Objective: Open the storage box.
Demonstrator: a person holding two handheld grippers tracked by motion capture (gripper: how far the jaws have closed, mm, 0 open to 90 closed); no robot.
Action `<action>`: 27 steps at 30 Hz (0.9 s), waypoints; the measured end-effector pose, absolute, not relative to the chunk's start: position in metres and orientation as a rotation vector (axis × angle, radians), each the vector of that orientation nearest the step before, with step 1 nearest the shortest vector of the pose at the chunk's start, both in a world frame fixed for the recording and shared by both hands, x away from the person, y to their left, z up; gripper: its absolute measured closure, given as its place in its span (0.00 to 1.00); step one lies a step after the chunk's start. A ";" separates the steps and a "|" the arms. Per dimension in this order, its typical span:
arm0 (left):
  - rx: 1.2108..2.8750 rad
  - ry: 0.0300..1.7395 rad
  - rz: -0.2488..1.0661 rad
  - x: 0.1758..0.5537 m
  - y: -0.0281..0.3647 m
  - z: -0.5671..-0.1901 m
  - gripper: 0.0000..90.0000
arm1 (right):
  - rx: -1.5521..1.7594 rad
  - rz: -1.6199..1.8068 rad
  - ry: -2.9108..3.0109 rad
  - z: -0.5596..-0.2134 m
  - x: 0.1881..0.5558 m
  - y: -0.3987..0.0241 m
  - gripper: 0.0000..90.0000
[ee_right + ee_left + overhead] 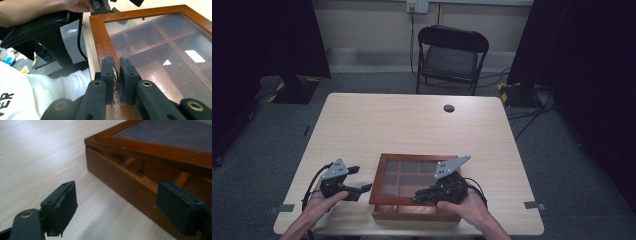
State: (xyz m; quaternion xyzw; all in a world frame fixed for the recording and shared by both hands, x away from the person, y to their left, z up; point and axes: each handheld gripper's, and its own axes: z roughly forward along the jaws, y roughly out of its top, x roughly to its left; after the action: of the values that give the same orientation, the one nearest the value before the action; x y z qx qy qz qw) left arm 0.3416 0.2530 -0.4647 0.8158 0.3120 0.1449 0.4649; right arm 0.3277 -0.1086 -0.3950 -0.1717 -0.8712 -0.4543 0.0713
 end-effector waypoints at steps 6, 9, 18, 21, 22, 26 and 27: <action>1.986 0.702 0.335 0.336 0.245 -0.461 0.18 | -0.511 -1.369 -2.622 -0.391 0.329 -0.109 0.92; 1.983 0.662 0.330 0.333 0.239 -0.460 0.18 | -0.509 -1.383 -2.622 -0.388 0.330 -0.109 0.92; 1.926 0.619 0.402 0.329 0.236 -0.455 0.19 | -0.498 -1.408 -2.630 -0.382 0.331 -0.110 0.92; 1.929 0.614 0.395 0.331 0.235 -0.456 0.19 | -0.498 -1.422 -2.640 -0.382 0.330 -0.110 0.92; 1.933 0.612 0.402 0.331 0.235 -0.456 0.19 | -0.500 -1.419 -2.635 -0.383 0.330 -0.110 0.92; 1.939 0.608 0.393 0.331 0.235 -0.457 0.18 | -0.507 -1.428 -2.627 -0.384 0.330 -0.111 0.78; 1.939 0.608 0.391 0.331 0.235 -0.457 0.18 | -0.518 -1.443 -2.633 -0.384 0.329 -0.113 0.75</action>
State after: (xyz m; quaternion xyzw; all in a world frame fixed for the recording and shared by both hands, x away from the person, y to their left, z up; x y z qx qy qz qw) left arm 0.3315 0.2353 -0.4567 0.8056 0.2526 0.1623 0.5107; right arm 0.3291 -0.1126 -0.3836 -0.1698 -0.8632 -0.4731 0.0475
